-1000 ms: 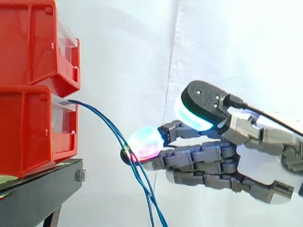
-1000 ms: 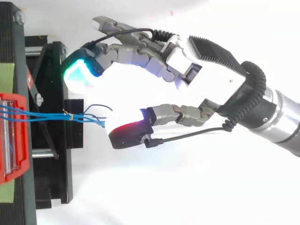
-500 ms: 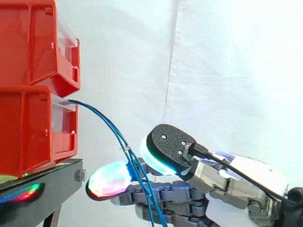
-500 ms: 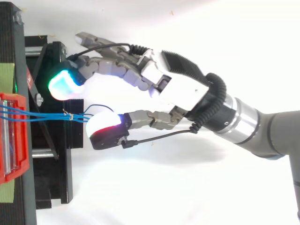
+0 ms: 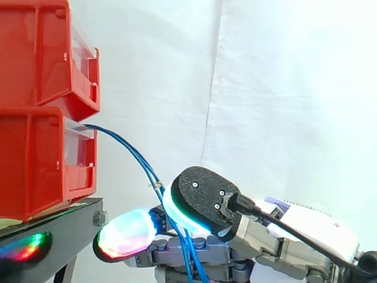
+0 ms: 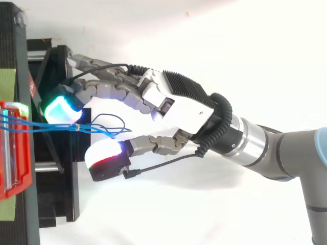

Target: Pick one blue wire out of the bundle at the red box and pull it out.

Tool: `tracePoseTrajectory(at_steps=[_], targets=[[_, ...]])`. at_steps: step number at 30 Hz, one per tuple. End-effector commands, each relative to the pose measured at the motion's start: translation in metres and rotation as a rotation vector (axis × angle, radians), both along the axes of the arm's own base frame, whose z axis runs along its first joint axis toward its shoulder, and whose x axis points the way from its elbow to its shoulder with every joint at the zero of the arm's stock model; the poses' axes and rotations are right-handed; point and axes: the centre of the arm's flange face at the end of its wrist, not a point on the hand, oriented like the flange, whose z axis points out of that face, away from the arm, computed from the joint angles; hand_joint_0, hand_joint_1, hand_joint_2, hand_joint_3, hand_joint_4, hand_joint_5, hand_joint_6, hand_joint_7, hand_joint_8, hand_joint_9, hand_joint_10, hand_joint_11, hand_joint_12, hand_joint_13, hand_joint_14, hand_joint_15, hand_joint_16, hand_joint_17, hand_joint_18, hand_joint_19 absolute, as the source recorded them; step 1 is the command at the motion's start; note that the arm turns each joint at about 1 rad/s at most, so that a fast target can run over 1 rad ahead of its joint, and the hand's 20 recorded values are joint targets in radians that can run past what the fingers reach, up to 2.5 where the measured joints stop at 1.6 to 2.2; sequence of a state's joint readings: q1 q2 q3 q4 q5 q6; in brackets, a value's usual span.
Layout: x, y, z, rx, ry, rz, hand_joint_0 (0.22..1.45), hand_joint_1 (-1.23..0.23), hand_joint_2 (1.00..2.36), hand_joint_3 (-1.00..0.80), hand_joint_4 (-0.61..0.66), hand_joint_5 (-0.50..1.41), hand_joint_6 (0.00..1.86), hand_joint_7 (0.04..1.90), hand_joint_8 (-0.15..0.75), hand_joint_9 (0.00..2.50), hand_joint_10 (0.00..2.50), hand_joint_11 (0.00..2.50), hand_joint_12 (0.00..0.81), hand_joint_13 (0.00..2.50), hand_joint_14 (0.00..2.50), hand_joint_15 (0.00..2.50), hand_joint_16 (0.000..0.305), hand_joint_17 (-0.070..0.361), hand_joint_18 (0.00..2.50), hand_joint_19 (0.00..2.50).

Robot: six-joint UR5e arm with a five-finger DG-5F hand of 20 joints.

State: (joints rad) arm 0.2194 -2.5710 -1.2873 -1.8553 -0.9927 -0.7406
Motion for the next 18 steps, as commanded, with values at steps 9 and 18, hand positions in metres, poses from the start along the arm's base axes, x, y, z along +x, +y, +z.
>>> tracePoseTrajectory(at_steps=[9,18], targets=[[0.003,0.009,0.007,-0.056,-0.033,0.031,0.51,-0.55,1.0,-0.46,0.35,-0.18,0.5,1.05,0.339,0.48,0.0,0.17,0.419,0.25,0.0,0.06,0.057,0.128,0.31,0.2],[0.005,0.003,0.016,-0.049,-0.092,0.022,0.54,-0.63,1.0,-0.44,0.36,-0.16,0.5,1.11,0.343,0.52,0.0,0.2,0.419,0.33,0.0,0.08,0.056,0.126,0.42,0.23]])
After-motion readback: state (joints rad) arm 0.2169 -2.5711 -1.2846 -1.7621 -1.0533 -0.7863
